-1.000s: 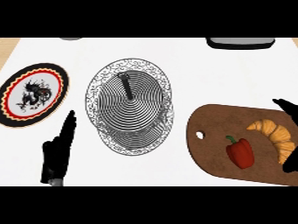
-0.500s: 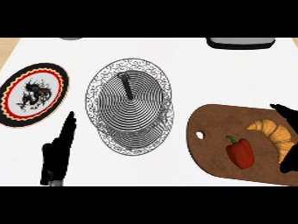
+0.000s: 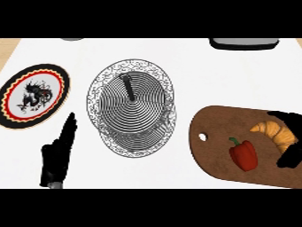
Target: Pick the croissant from the cutting board and place it in the tiered basket
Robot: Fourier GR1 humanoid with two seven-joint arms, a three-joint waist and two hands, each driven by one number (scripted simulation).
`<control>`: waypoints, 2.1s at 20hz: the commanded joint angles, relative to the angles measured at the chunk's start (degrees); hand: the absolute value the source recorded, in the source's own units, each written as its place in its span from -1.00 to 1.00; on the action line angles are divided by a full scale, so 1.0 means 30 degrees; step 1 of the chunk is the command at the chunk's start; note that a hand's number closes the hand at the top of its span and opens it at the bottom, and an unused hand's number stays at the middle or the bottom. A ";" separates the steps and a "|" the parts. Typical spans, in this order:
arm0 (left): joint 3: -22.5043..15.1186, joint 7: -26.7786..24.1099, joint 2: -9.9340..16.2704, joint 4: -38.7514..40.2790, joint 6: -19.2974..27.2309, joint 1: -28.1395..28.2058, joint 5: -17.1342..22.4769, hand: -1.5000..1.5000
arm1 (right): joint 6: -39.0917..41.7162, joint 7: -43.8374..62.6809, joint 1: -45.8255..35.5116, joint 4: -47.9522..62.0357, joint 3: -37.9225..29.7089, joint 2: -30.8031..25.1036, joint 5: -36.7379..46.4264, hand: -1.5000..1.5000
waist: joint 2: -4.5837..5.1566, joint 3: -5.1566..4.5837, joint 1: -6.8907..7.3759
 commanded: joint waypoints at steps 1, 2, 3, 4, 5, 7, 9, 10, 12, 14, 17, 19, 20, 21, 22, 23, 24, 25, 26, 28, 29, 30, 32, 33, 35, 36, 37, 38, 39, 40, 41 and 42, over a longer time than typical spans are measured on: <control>0.0803 -0.0712 0.0167 0.1690 -0.0298 -0.0192 0.0245 0.00 | -0.1028 -0.1318 0.0966 0.0437 -0.0168 0.0341 0.0745 1.00 | 0.0104 -0.0106 -0.0068; -0.0131 0.0797 -0.0189 -0.0242 -0.0238 0.0639 0.0031 0.00 | -0.1449 -0.1500 0.0834 0.0669 -0.0040 0.0561 0.1058 1.00 | 0.0095 -0.0100 -0.0022; 0.0692 0.0512 0.0197 0.1063 -0.0331 -0.0733 0.0088 0.00 | -0.1188 -0.1209 0.0668 0.0143 0.0134 0.0785 0.1367 1.00 | 0.0101 -0.0105 -0.0060; 0.0375 -0.0271 0.0174 0.0428 -0.0319 0.0518 -0.0112 0.00 | -0.1025 -0.2870 -0.0450 0.2271 -0.0379 -0.0131 0.1268 1.00 | 0.0113 -0.0101 0.0034; 0.0284 0.1254 0.0200 -0.0507 -0.0451 0.0304 0.0037 0.00 | -0.0180 -0.1752 -0.0516 0.0735 -0.0488 0.0399 0.0872 1.00 | 0.0095 -0.0103 -0.0002; -0.0135 0.0602 -0.0346 0.0031 -0.0115 0.0580 -0.0313 0.00 | -0.1375 -0.2919 -0.0308 0.1504 0.0022 0.0817 0.1371 1.00 | 0.0106 -0.0101 0.0019; 0.0706 0.0203 0.0010 0.0848 -0.0444 -0.0005 0.0284 0.00 | -0.2650 -0.4324 0.1202 0.0746 0.1073 0.0368 0.2478 1.00 | 0.0104 -0.0101 -0.0064; -0.0120 0.1393 -0.0147 -0.0122 -0.0240 -0.0433 -0.0409 0.00 | -0.3733 -0.4493 0.0411 0.1993 0.1298 0.0643 0.3341 1.00 | 0.0118 -0.0091 0.0021; -0.0569 0.0312 -0.0849 -0.0320 0.0291 0.0970 -0.0704 0.00 | -0.4039 -0.4737 -0.0034 0.1665 0.1192 0.0451 0.3711 1.00 | 0.0102 -0.0097 0.0053; 0.0653 -0.0130 -0.0188 0.1045 -0.0355 -0.0261 0.0050 0.00 | -0.5276 -0.5383 -0.0825 0.2863 0.0638 0.0500 0.4118 1.00 | 0.0132 -0.0100 0.0040; 0.0200 0.0038 -0.0964 0.1606 0.0316 -0.0156 -0.0401 0.00 | -0.5027 -0.2595 0.0371 -0.0825 0.2639 0.2984 0.4878 1.00 | 0.0087 -0.0120 -0.0147; 0.0730 0.0875 0.0153 0.0174 -0.0245 0.0198 -0.0062 0.00 | -0.5013 -0.1367 0.1853 -0.3475 0.4388 0.4877 0.5204 1.00 | -0.0036 -0.0125 -0.0284; 0.0707 0.0792 0.0087 0.0156 -0.0342 0.0105 0.0049 0.00 | -0.4960 -0.1021 0.2995 -0.4979 0.5333 0.5394 0.5456 1.00 | -0.0113 -0.0140 -0.0565; 0.0316 0.0685 -0.0335 -0.0197 -0.0257 0.0768 0.0043 0.00 | -0.4797 -0.0237 0.3130 -0.5793 0.6338 0.6272 0.5842 1.00 | -0.0162 -0.0147 -0.0466; 0.0441 0.1030 -0.0135 -0.0400 -0.0112 0.0666 -0.0101 0.00 | -0.4280 0.0853 0.3444 -0.6943 0.6677 0.6649 0.6015 1.00 | -0.0125 -0.0141 -0.0456; 0.0383 0.1359 -0.0168 -0.0784 0.0121 0.0751 -0.0264 0.00 | -0.4431 0.1110 0.4571 -0.8331 0.6782 0.6644 0.5946 1.00 | -0.0116 -0.0127 -0.0533; 0.0700 0.0765 -0.0120 -0.0334 -0.0240 0.0863 0.0183 0.00 | -0.4222 0.1155 0.4987 -0.9602 0.6558 0.6178 0.5830 1.00 | -0.0036 -0.0127 -0.0420; 0.0406 0.0930 -0.0082 -0.0613 -0.0283 0.0809 -0.0053 0.00 | -0.3731 0.2503 0.4834 -1.0726 0.7443 0.7410 0.5947 1.00 | -0.0072 -0.0135 -0.0444; 0.0241 0.0625 -0.0315 -0.0063 0.0068 0.0911 -0.0435 0.00 | -0.4528 0.2459 0.5620 -1.1489 0.7227 0.7988 0.5363 1.00 | -0.0084 -0.0132 -0.0641; 0.0618 0.0037 -0.0134 0.0084 -0.0121 0.1000 -0.0145 0.00 | -0.4575 0.2256 0.6063 -1.3724 0.5896 0.7800 0.4018 1.00 | -0.0060 -0.0128 -0.0654; 0.0348 0.0392 -0.0371 -0.0046 -0.0193 0.1071 -0.0091 0.00 | -0.4169 0.3581 0.6242 -1.5259 0.6981 0.8599 0.4508 1.00 | -0.0095 -0.0139 -0.0658; 0.0644 0.0397 -0.0441 0.0435 0.0312 0.0665 -0.0285 0.00 | -0.3319 0.4307 0.5635 -1.6758 0.6769 0.9074 0.3813 1.00 | -0.0100 -0.0161 -0.0784; 0.0823 0.0846 -0.0150 0.0123 -0.0045 0.0550 0.0016 0.00 | -0.3103 0.4569 0.6102 -1.9291 0.5771 0.8956 0.2832 1.00 | -0.0067 -0.0134 -0.0740; 0.0395 0.1412 -0.0534 -0.0144 0.0357 0.0039 -0.0368 0.00 | -0.3306 0.5184 0.5737 -2.0354 0.6460 0.9548 0.3246 1.00 | -0.0080 -0.0133 -0.0737; 0.0237 0.0695 -0.0544 -0.0368 0.0127 0.0971 -0.0309 0.00 | -0.2201 0.6476 0.4293 -2.2401 0.6957 0.9383 0.4073 1.00 | -0.0075 -0.0157 -0.0377; 0.0513 0.1109 -0.0204 -0.0563 0.0031 0.0580 -0.0221 0.00 | -0.1583 0.6541 0.3851 -2.3025 0.6177 0.8987 0.3520 1.00 | -0.0075 -0.0148 -0.0441; 0.0106 0.0690 -0.0556 -0.0210 0.0254 0.0895 -0.0589 0.00 | -0.1504 0.6394 0.3510 -2.3111 0.5685 0.8593 0.3605 1.00 | -0.0065 -0.0143 -0.0490; 0.0344 0.1280 -0.0213 -0.0469 -0.0035 0.0487 -0.0354 0.00 | -0.1547 0.6866 0.1982 -2.2267 0.6060 0.8977 0.4239 1.00 | -0.0033 -0.0147 -0.0291; 0.0328 0.0735 -0.0166 -0.0153 -0.0152 0.0812 -0.0384 0.00 | -0.0335 0.7486 0.1855 -2.3229 0.6207 0.8623 0.3834 1.00 | -0.0091 -0.0167 -0.0432; 0.0485 0.0688 -0.0198 0.0346 -0.0195 0.0270 -0.0289 0.00 | -0.0265 0.7893 0.0937 -2.2750 0.6437 0.8880 0.4126 1.00 | -0.0041 -0.0166 -0.0406; 0.0268 0.0811 -0.0368 0.0006 0.0085 0.0311 -0.0543 0.00 | 0.0172 0.8824 0.0056 -2.2976 0.6715 0.9265 0.4265 1.00 | -0.0117 -0.0184 -0.0458; 0.0573 0.1170 0.0063 -0.0335 -0.0181 0.0327 -0.0319 0.00 | 0.0997 0.9671 -0.0778 -2.2900 0.5932 0.9608 0.3437 1.00 | -0.0099 -0.0174 -0.0377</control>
